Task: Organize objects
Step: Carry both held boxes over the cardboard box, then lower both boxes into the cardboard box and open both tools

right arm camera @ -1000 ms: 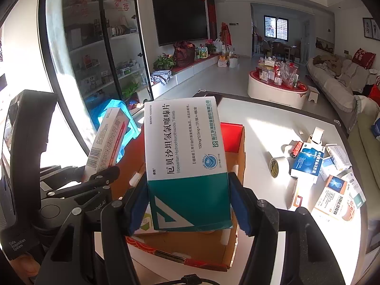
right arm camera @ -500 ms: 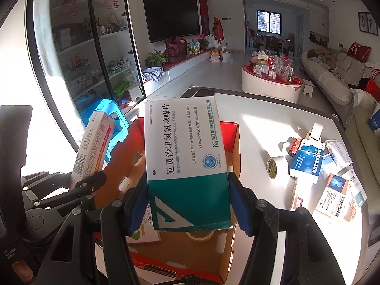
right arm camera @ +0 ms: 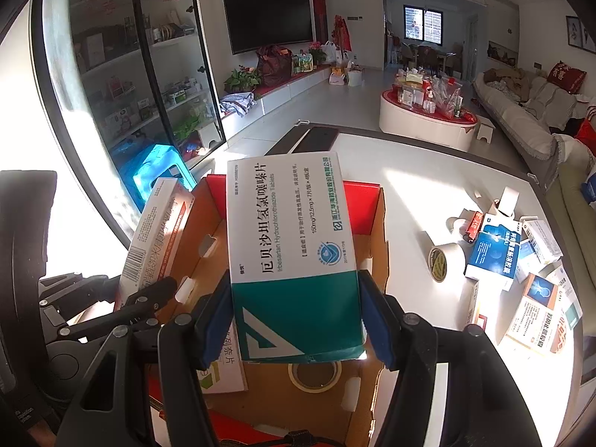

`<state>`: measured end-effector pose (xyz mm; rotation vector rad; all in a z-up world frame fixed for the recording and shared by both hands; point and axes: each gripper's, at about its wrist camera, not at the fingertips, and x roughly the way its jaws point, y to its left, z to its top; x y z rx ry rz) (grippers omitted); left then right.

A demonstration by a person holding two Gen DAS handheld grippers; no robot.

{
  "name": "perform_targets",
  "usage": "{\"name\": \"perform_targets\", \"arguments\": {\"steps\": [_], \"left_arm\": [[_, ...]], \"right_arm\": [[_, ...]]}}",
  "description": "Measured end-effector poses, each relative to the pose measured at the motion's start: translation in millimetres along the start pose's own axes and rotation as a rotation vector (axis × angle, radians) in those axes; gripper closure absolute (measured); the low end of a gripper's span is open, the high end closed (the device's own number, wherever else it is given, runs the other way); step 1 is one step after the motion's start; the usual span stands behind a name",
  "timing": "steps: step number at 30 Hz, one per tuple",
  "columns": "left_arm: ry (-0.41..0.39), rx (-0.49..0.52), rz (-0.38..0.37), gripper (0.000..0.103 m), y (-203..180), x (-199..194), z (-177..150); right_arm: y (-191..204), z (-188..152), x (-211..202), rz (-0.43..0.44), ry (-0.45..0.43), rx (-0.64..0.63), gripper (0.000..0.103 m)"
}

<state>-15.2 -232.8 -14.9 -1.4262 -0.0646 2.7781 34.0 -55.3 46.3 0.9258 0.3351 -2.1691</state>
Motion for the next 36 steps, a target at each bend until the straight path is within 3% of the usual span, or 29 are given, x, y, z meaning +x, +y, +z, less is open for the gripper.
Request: {"name": "perform_targets", "arguments": {"steps": [27,29,30,31,36], "left_arm": [[0.085,0.008,-0.011,0.076,-3.3,26.6,-7.3],[0.091,0.004,-0.008,0.064,-2.4,27.6,-7.7],[0.091,0.0,-0.009,0.043,-2.1,27.3,-8.0],[0.084,-0.003,-0.009,0.03,-1.5,25.7,-8.1],[0.037,0.028,0.003,0.025,-5.6,14.1,-5.4]], "right_arm": [[0.1,-3.5,22.6,-0.03,0.06,-0.01,0.04],[1.4,-3.4,22.7,-0.031,0.062,-0.014,0.039],[1.8,-3.4,22.5,-0.03,0.063,-0.015,0.035],[1.8,-3.4,21.7,-0.031,0.06,-0.014,0.033],[0.6,-2.6,16.5,-0.034,0.047,-0.007,0.032]]}}
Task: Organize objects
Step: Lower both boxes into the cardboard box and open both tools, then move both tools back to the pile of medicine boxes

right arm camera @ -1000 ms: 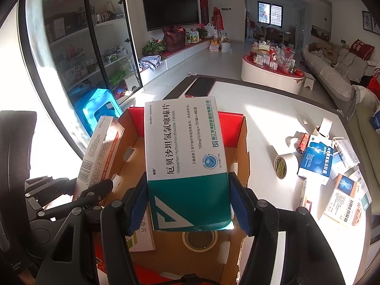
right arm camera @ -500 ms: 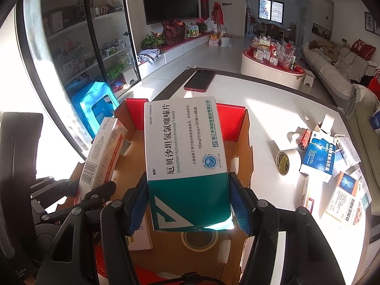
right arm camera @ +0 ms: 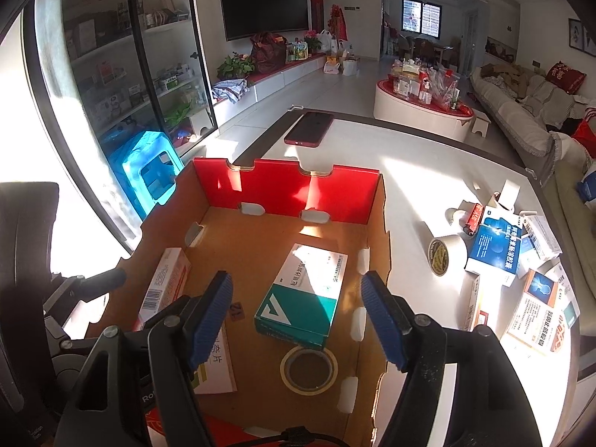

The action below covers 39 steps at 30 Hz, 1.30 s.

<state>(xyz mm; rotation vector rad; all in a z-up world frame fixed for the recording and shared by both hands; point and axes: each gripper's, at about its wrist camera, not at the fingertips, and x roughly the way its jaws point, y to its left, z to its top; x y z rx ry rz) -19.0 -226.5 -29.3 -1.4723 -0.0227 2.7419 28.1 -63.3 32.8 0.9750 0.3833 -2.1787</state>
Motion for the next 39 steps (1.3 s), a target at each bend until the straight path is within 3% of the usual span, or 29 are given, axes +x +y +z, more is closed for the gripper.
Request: {"name": "perform_targets", "arguments": {"steps": [11,18,23,32,35,39], "left_arm": [[-0.011,0.025,-0.003,0.025,-7.4,-11.8,2.1],[-0.043,0.092,-0.045,0.025,-37.8,-36.3,1.3],[-0.063,0.171,-0.085,0.025,-79.1,-56.8,-0.3],[-0.069,0.313,-0.229,0.025,-179.7,-88.6,-7.3],[-0.038,0.333,-0.271,0.025,-212.6,-86.7,-9.2],[-0.008,0.339,-0.263,0.025,-244.8,-75.4,-9.1]], "right_arm": [[-6.4,-0.9,-20.0,0.003,-0.032,0.017,0.032],[-38.6,-14.5,-55.1,-0.033,-0.083,0.086,0.03],[-89.1,-33.3,-81.9,-0.087,-0.108,0.186,0.027],[-222.3,-81.0,-104.9,-0.228,-0.103,0.455,0.025],[-255.1,-92.7,-107.7,-0.256,-0.104,0.492,0.025],[-283.8,-102.9,-103.7,-0.272,-0.097,0.497,0.026]]}}
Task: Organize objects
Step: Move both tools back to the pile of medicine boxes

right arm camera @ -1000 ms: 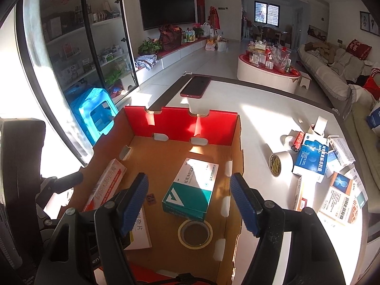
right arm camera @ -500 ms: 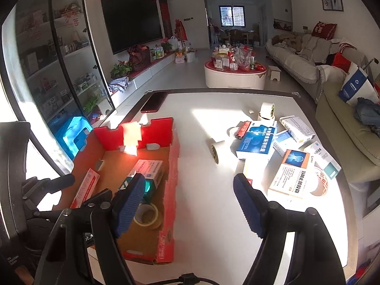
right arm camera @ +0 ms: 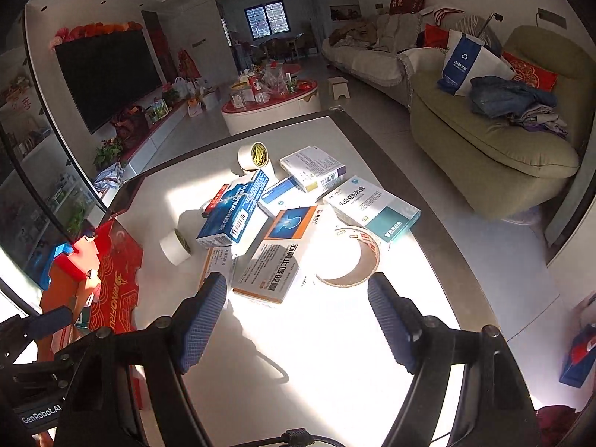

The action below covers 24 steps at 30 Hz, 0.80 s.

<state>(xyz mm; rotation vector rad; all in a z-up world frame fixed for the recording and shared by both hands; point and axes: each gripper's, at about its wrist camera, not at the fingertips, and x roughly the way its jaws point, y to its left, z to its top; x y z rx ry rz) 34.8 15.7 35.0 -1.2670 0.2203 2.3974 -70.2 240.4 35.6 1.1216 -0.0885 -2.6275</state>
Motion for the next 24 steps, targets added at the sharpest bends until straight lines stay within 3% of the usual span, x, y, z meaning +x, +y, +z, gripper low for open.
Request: {"name": "perform_targets", "arguments": {"steps": [6,13,21,24], "left_arm": [[0.059,-0.052,0.004,0.025,-15.0,40.6,15.9],[0.168,-0.197,0.057,0.027,-1.7,102.4,29.2],[0.218,-0.199,0.097,0.03,1.9,142.5,36.0],[0.189,-0.173,0.108,0.03,-1.7,143.2,41.0]], "right_arm": [[-37.8,-2.0,24.3,-0.092,0.041,-0.021,0.026],[-64.6,2.3,67.8,-0.115,0.11,0.009,0.025],[-67.9,6.9,102.8,-0.12,0.15,0.04,0.027],[-63.1,6.5,113.3,-0.138,0.176,0.021,0.028]]}}
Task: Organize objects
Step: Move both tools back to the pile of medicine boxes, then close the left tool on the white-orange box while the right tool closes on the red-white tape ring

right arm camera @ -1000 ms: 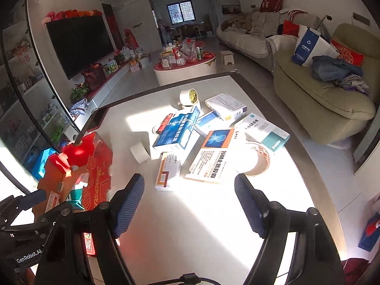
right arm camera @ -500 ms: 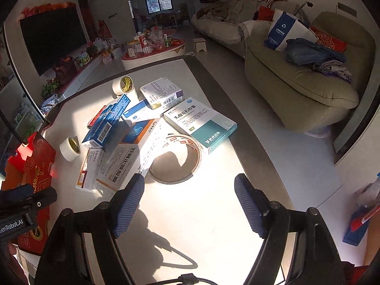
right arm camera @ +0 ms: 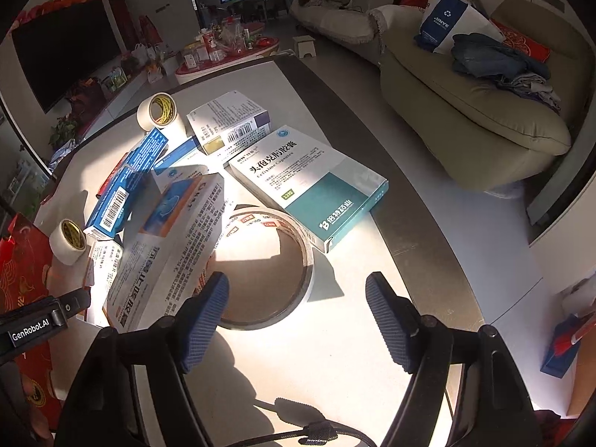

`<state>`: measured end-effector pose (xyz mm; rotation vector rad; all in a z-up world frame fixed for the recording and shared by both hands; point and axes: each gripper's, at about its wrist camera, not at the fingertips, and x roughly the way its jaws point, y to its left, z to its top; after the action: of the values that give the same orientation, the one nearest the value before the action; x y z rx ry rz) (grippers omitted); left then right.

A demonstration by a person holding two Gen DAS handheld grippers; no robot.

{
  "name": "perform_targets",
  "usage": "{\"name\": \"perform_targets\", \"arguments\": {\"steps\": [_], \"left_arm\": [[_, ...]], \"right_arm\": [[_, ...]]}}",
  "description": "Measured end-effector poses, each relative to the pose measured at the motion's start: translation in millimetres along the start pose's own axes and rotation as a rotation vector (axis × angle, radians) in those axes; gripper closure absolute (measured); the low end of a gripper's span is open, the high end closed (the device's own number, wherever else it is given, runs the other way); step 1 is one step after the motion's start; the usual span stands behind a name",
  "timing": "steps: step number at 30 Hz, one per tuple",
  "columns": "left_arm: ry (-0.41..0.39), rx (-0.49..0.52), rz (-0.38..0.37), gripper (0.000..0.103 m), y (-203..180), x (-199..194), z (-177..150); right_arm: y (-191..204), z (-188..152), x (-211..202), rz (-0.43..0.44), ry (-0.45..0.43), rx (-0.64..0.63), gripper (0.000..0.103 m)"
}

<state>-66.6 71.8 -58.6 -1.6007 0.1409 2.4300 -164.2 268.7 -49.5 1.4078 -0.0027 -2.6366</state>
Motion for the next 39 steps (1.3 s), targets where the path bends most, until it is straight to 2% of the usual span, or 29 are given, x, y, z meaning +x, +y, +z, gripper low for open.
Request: {"name": "perform_targets", "arguments": {"steps": [3,8,14,15,17,19,21,23,24,25,26,27,28,30,31,35,39], "left_arm": [[-0.011,0.022,-0.001,0.03,-2.3,-0.7,0.5],[0.003,0.025,-0.071,0.03,0.3,2.8,3.0],[-0.005,0.071,-0.046,0.025,-12.5,4.1,7.7],[0.001,0.077,-0.043,0.02,-15.7,5.7,9.0],[0.043,0.11,-0.034,0.019,-26.2,16.8,10.2],[0.017,0.109,-0.022,0.017,-27.8,18.3,11.0],[0.037,0.082,-0.007,0.016,-23.6,25.9,12.5],[0.035,0.043,-0.052,0.019,-16.0,26.7,14.2],[0.034,0.045,-0.06,0.025,-15.7,25.3,14.7],[0.022,0.059,-0.067,0.044,-17.5,21.6,14.7],[0.013,0.081,-0.075,0.055,-21.0,18.0,14.1],[0.01,0.102,-0.065,0.06,-24.9,15.7,12.8],[0.0,0.113,-0.054,0.06,-26.8,13.9,11.1],[-0.013,0.116,-0.056,0.06,-25.9,11.2,7.6],[-0.012,0.117,-0.058,0.06,-25.0,9.8,6.1],[-0.009,0.126,-0.055,0.06,-19.7,6.1,-3.6],[-0.011,0.142,-0.05,0.06,-19.9,2.2,-14.3]], "right_arm": [[3.9,0.1,10.4,-0.01,0.034,-0.009,0.03],[10.9,-0.1,17.8,-0.034,0.052,-0.033,0.03],[12.6,1.8,19.6,-0.034,0.045,-0.024,0.03],[13.5,0.4,18.5,-0.032,0.042,-0.024,0.03],[13.1,0.7,18.6,-0.03,0.039,-0.026,0.03],[9.8,1.1,17.9,-0.025,0.037,-0.017,0.03],[9.1,2.7,18.8,-0.023,0.037,-0.019,0.03],[12.0,2.0,19.9,-0.032,0.037,-0.043,0.03],[14.4,2.4,21.2,-0.041,0.039,-0.061,0.031],[16.7,2.1,21.5,-0.051,0.037,-0.078,0.038],[19.2,2.0,21.1,-0.06,0.032,-0.097,0.044],[20.9,2.8,20.1,-0.052,0.03,-0.105,0.057],[22.5,3.5,19.4,-0.053,0.033,-0.11,0.069],[23.5,4.1,18.4,-0.039,0.041,-0.113,0.086],[23.2,3.6,17.9,-0.027,0.046,-0.111,0.091],[10.3,-0.3,12.4,0.04,0.054,-0.047,0.094],[2.9,-10.6,4.0,0.05,0.044,-0.027,0.094]]}}
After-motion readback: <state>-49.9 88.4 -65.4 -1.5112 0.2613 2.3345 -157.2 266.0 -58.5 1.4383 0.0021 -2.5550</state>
